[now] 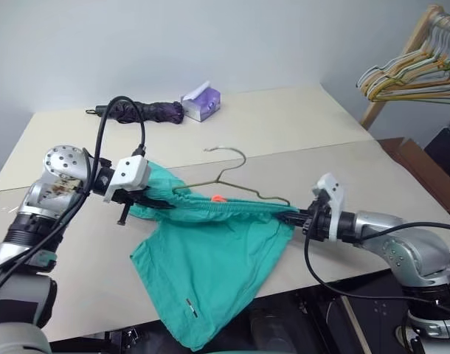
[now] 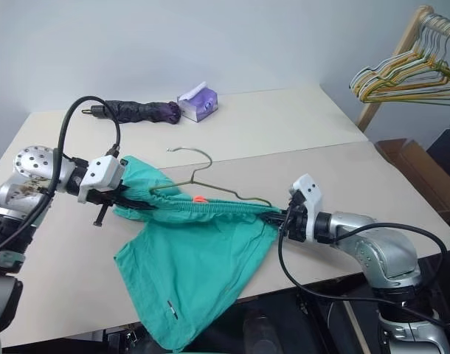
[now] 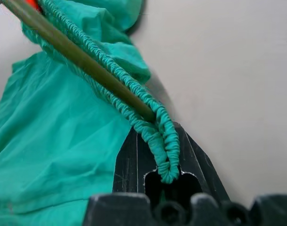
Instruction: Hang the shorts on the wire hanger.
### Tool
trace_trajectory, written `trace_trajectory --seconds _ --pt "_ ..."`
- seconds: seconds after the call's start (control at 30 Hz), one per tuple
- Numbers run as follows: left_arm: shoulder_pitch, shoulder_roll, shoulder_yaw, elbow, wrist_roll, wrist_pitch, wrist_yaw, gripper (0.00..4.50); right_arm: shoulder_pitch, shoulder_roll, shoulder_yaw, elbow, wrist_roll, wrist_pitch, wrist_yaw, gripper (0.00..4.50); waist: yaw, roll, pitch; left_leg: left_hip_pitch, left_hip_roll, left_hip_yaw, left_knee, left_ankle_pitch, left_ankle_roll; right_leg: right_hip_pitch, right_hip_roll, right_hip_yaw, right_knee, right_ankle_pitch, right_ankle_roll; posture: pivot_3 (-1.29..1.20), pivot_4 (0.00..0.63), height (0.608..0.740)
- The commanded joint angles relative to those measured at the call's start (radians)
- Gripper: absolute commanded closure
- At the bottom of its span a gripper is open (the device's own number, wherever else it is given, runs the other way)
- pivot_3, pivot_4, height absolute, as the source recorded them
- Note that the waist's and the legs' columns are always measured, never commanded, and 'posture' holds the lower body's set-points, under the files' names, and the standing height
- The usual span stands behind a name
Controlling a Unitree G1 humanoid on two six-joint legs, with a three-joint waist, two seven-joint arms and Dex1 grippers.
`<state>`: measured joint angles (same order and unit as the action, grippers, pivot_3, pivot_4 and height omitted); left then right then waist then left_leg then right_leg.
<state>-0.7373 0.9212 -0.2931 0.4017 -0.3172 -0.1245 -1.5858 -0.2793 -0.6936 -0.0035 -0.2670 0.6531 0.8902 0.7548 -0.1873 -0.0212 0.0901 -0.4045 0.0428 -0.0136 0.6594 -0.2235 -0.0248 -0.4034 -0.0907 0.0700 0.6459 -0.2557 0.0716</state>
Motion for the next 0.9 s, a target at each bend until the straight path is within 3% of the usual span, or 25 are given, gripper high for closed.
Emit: trace_trajectory --seconds 0.03,0.27,0.37,0.5,0.63,0.77,0.9 --pt "-0.030 0.127 0.037 0.209 0.154 -0.080 -0.012 4.42 0.029 -0.130 -0.140 0.131 -0.088 -0.015 -0.036 4.47 0.009 0.000 0.000 0.000 0.000 0.000 0.000 0.000 0.000 0.000 0.000 0.000 0.000 -0.001 0.001 -0.15 0.082 0.740" --pt "-0.117 0.095 -0.026 0.383 0.217 -0.157 0.057 4.42 0.066 -0.226 -0.081 0.094 -0.098 -0.094 0.083 4.47 0.027 0.000 0.000 -0.001 0.000 0.001 0.000 0.000 0.000 0.000 0.000 0.000 -0.002 -0.001 0.001 -0.16 0.068 0.740" --pt "-0.154 0.056 -0.036 0.437 0.203 -0.152 0.051 4.42 0.098 -0.321 -0.031 -0.002 -0.104 -0.179 0.219 4.47 0.033 0.000 0.000 -0.002 0.000 0.001 0.000 0.000 0.000 -0.001 0.000 0.000 -0.002 0.000 0.000 -0.17 0.060 0.740" --pt "-0.183 0.021 -0.047 0.444 0.183 -0.138 -0.004 4.42 0.057 -0.377 0.029 -0.053 -0.117 -0.219 0.261 4.47 0.026 -0.001 0.000 -0.002 0.000 0.002 0.001 0.000 0.000 -0.001 0.000 0.000 -0.002 -0.001 0.002 -0.19 0.058 0.740" --pt "-0.213 0.015 -0.077 0.477 0.214 -0.188 -0.026 4.42 0.006 -0.446 0.149 0.016 -0.249 -0.304 0.318 4.47 0.014 0.000 0.000 -0.001 0.001 0.002 0.001 0.000 0.000 -0.001 0.000 0.000 -0.001 -0.003 0.006 -0.20 0.059 0.740" --pt "-0.250 0.017 -0.087 0.540 0.248 -0.226 -0.012 4.42 -0.024 -0.466 0.205 0.106 -0.317 -0.363 0.339 4.47 0.010 -0.001 0.000 -0.002 0.000 0.002 0.001 0.000 0.000 -0.001 0.000 0.000 -0.002 -0.003 0.005 -0.19 0.060 0.740" --pt "-0.251 0.018 -0.086 0.548 0.245 -0.232 -0.018 4.42 -0.047 -0.449 0.189 0.108 -0.268 -0.349 0.357 4.47 0.005 -0.001 0.000 -0.002 0.000 0.002 0.001 0.000 0.000 -0.002 0.000 0.000 -0.001 0.000 0.000 -0.19 0.061 0.740"
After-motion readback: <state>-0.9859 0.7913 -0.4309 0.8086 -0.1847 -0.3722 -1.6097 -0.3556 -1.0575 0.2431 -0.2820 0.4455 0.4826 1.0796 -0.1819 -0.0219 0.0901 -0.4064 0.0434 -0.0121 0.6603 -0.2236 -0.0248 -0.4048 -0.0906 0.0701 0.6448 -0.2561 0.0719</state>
